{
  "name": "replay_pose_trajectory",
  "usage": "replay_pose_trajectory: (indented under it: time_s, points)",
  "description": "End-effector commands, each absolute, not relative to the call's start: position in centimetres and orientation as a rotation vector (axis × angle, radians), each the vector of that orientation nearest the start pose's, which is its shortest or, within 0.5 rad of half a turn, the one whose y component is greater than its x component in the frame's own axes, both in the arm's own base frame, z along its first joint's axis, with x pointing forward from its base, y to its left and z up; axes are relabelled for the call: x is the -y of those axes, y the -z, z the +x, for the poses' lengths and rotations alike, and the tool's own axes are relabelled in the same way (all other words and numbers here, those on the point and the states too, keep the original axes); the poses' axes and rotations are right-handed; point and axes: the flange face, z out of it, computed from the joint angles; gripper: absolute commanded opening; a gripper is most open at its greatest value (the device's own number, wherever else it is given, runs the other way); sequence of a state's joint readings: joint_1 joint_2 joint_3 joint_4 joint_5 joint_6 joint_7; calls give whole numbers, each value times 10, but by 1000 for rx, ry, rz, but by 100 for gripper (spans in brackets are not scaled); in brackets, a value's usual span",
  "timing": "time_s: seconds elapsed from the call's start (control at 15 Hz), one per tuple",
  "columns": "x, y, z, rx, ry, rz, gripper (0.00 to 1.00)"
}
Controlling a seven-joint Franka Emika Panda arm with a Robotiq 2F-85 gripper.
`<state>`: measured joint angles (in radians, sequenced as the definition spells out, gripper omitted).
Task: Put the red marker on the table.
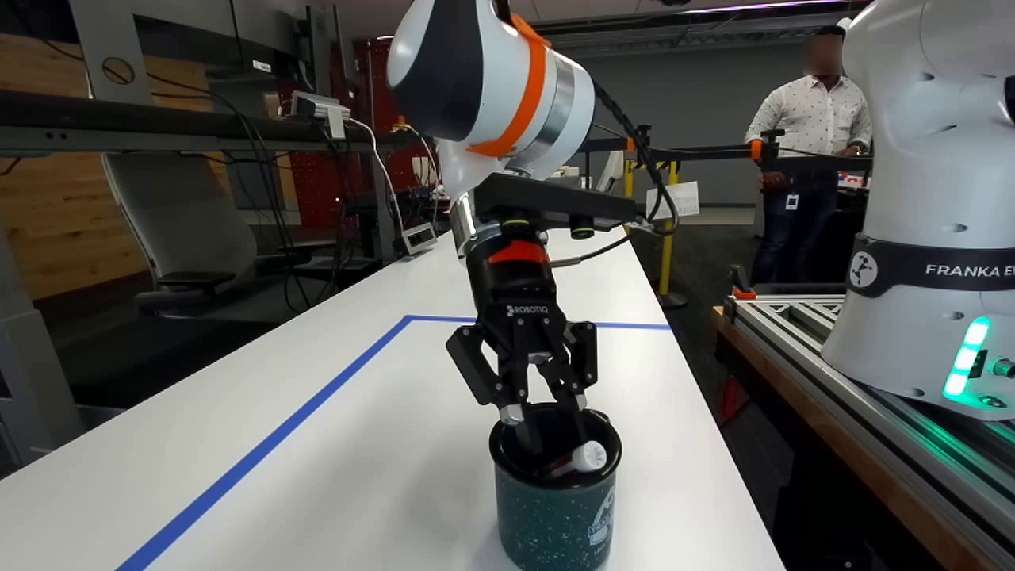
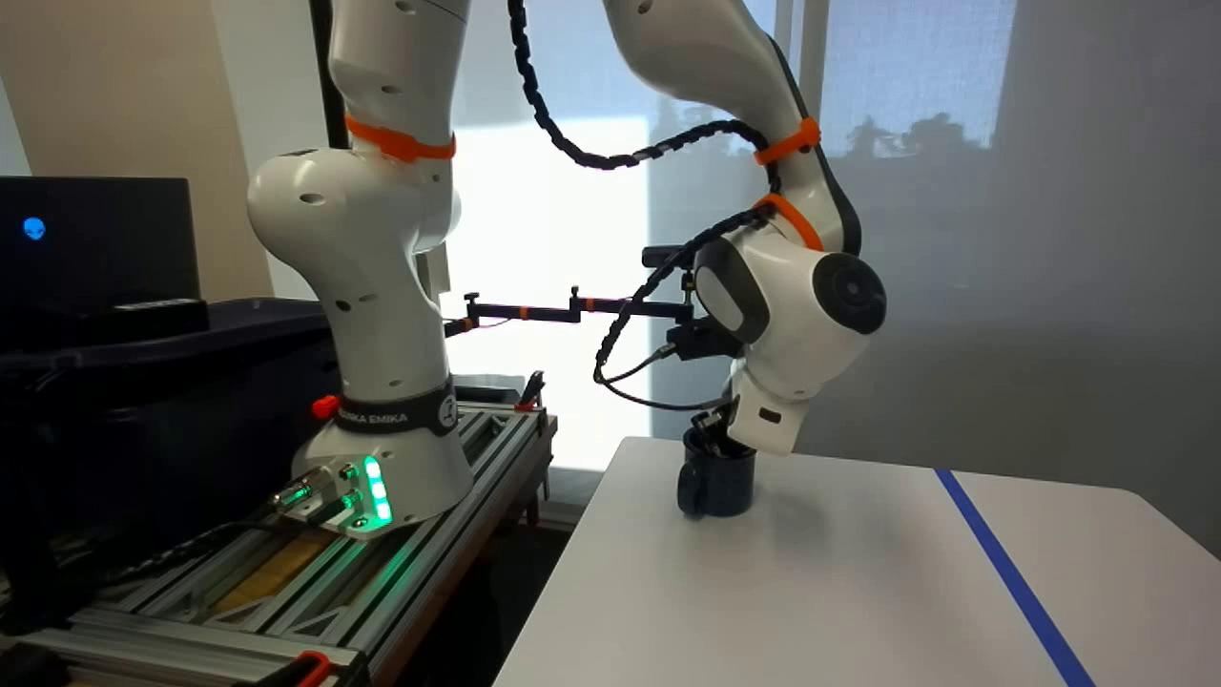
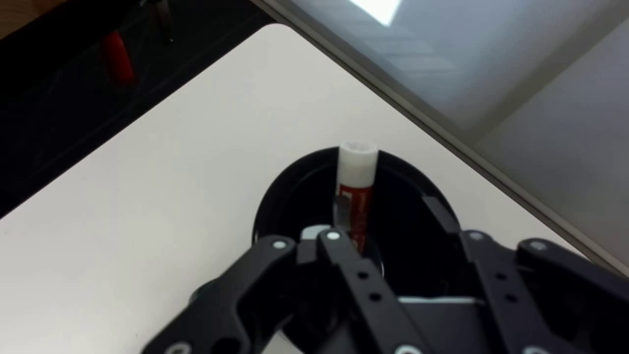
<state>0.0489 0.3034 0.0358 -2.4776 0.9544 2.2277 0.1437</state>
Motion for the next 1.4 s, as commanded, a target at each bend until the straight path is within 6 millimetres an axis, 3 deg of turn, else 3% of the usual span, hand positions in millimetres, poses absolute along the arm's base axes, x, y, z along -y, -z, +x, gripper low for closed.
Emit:
replay_pose_trajectory:
  time_s: [0.0, 0.33, 0.53, 0.6, 0.87, 1.33]
  points:
    - [-71, -147, 415, -1072, -780, -2296, 41]
    - [-76, -143, 413, -1070, -801, -2302, 38]
    - [-76, -141, 412, -1072, -809, -2304, 28]
    - [-76, -140, 411, -1071, -812, -2302, 5]
    - [-71, -148, 411, -1076, -807, -2284, 5]
    - [-65, -194, 414, -1088, -777, -2228, 5]
